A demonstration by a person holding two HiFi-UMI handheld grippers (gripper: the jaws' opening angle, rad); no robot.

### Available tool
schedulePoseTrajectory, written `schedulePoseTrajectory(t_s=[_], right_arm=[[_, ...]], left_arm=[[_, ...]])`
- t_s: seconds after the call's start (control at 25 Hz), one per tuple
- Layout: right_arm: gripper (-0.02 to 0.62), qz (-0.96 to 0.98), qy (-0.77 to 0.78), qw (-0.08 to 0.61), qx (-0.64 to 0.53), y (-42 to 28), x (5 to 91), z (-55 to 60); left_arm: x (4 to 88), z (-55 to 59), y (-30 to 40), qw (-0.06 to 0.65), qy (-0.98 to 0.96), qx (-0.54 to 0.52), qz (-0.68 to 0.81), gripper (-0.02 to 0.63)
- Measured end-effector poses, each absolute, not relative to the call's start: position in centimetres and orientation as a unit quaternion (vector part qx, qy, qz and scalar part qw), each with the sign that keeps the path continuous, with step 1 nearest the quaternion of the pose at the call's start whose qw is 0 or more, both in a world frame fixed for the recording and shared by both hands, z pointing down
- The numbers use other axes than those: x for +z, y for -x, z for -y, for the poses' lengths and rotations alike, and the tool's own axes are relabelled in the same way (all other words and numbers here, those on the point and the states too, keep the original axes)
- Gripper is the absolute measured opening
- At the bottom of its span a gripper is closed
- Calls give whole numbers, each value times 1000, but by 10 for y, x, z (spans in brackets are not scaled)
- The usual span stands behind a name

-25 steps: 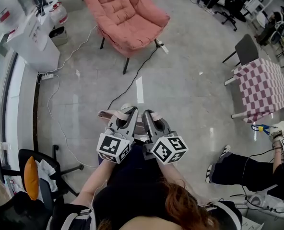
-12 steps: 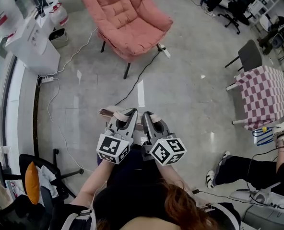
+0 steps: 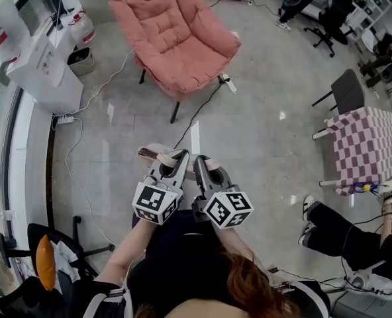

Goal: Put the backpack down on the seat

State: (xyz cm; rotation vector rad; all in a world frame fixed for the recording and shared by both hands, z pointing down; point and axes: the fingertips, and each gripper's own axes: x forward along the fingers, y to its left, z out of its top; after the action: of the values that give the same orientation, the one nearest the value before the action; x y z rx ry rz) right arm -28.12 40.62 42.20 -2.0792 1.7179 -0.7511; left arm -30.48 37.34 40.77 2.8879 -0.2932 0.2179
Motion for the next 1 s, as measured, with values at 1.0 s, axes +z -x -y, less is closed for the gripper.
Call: schedulePoseTrajectory(t_s=[1.0], right_arm=[[51,-575,757,166,-264,206,420,-258]], left_arm=[[405,-224,225,124,-987,83,61,18]])
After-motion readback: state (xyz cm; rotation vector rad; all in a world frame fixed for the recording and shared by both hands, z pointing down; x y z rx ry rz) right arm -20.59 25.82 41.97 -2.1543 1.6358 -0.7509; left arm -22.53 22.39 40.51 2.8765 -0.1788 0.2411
